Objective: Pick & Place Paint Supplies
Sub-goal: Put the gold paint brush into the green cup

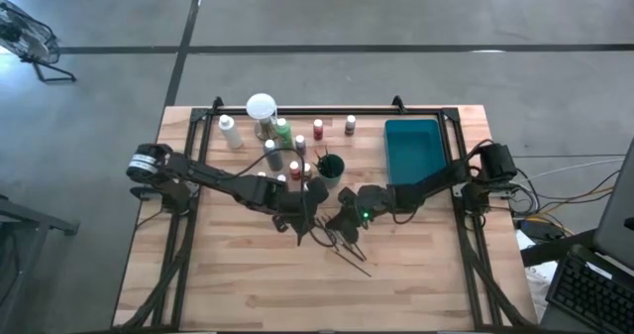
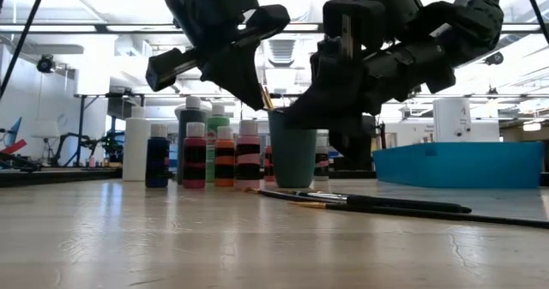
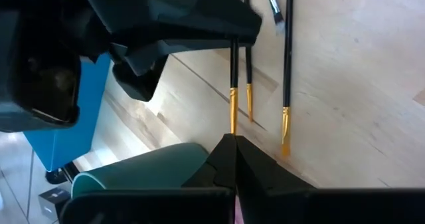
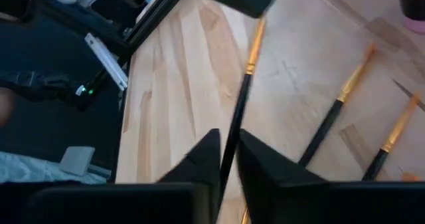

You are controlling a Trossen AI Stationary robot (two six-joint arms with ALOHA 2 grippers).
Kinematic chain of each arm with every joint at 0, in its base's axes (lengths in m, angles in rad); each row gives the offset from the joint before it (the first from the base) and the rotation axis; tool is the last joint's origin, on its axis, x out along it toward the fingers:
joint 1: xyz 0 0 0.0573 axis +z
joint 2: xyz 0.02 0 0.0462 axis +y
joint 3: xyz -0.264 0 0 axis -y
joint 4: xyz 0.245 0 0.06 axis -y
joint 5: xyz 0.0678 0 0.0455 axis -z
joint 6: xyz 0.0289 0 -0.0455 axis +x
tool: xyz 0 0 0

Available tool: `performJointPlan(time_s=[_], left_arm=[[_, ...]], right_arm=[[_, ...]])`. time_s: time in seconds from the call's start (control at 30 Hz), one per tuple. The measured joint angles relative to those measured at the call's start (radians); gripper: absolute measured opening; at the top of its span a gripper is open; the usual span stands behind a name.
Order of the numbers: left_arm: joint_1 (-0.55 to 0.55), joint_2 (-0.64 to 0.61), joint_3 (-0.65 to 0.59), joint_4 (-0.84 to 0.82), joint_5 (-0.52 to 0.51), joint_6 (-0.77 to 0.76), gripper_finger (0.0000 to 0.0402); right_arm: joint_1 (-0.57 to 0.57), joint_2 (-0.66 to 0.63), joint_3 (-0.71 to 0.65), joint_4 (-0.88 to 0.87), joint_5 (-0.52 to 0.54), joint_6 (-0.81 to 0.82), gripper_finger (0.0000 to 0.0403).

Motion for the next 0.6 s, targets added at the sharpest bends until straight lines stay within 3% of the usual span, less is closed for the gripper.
performJointPlan(time_s=[0.27, 0.47, 0.6], left_arm=[[-0.001, 0.000, -0.001, 0.001, 0.002, 0.000, 0.0007], [-0.007, 0.000, -0.003, -0.002, -0.028, -0.026, 0.0049], [-0.011, -0.013, -0.003, -0.069, -0.080, -0.132, 0.0090]], right_arm=[[-0.004, -0.003, -0.001, -0.005, 0.000, 0.018, 0.0011], [-0.005, -0.026, 0.001, -0.007, -0.009, 0.014, 0.0010], [-0.007, -0.089, 0.002, -0.115, -0.008, -0.006, 0.0010]])
